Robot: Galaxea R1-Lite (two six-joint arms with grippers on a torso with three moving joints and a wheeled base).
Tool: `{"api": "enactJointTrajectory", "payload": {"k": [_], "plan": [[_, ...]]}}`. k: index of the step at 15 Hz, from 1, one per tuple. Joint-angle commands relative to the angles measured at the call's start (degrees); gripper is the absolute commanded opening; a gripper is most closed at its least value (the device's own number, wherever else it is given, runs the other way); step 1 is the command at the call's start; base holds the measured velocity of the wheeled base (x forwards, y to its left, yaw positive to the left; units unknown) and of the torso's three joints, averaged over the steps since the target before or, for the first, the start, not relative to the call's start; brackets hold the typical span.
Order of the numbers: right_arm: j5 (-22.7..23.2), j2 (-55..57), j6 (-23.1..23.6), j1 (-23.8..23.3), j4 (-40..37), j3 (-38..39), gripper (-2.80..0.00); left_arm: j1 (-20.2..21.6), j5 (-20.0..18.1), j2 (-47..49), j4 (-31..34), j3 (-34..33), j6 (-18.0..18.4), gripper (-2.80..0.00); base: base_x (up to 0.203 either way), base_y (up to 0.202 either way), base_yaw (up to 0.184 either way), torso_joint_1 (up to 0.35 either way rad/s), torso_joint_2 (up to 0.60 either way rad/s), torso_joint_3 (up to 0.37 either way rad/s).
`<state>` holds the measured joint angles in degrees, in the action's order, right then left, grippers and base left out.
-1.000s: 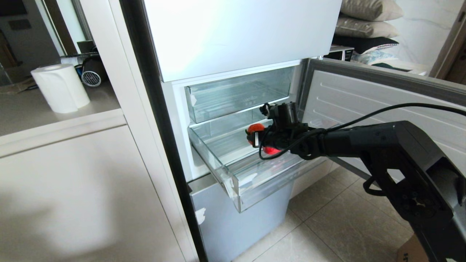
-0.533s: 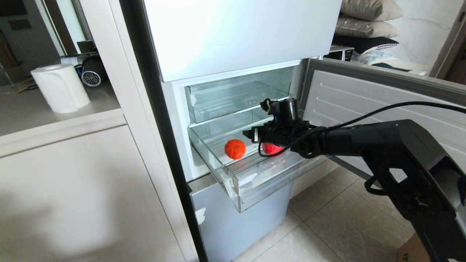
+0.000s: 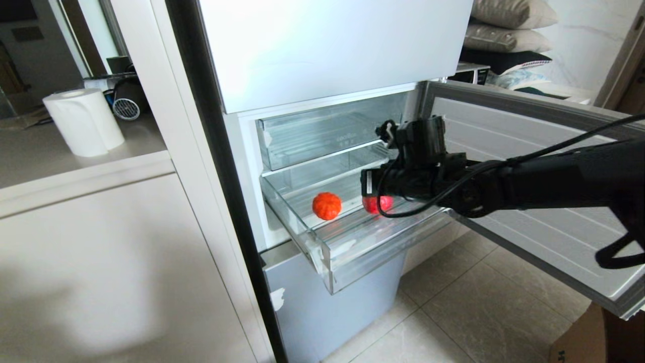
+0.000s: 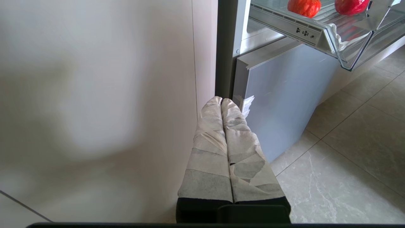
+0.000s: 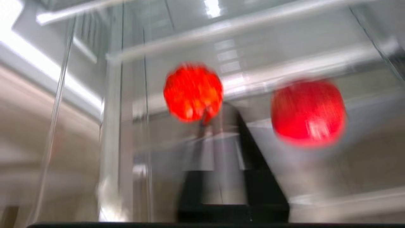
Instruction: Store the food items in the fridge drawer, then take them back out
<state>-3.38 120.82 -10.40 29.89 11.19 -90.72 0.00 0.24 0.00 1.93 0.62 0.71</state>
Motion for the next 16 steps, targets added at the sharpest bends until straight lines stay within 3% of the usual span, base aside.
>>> {"api": "enactJointTrajectory", "payload": {"k": [1,5,8,16], "plan": [[-2.3,-13.08,-0.62,0.52,0.06,13.07,-2.8,0.0,0.02,0.09,0.01,-0.01,0.0,-2.8,0.0,0.0,0.0,0.0,0.0,0.0],[-4.4,-28.39,-1.37,0.87,0.02,35.84,-2.8,0.0,0.02,0.03,0.01,-0.01,0.0,-2.8,0.0,0.0,0.0,0.0,0.0,0.0],[-4.5,-31.1,-1.66,0.84,0.36,45.61,-2.8,0.0,0.02,0.09,0.01,-0.01,0.0,-2.8,0.0,0.0,0.0,0.0,0.0,0.0],[-3.68,-14.57,-0.67,0.8,9.01,43.85,-2.8,0.0,0.02,0.09,0.01,-0.01,0.0,-2.8,0.0,0.0,0.0,0.0,0.0,0.0]]}}
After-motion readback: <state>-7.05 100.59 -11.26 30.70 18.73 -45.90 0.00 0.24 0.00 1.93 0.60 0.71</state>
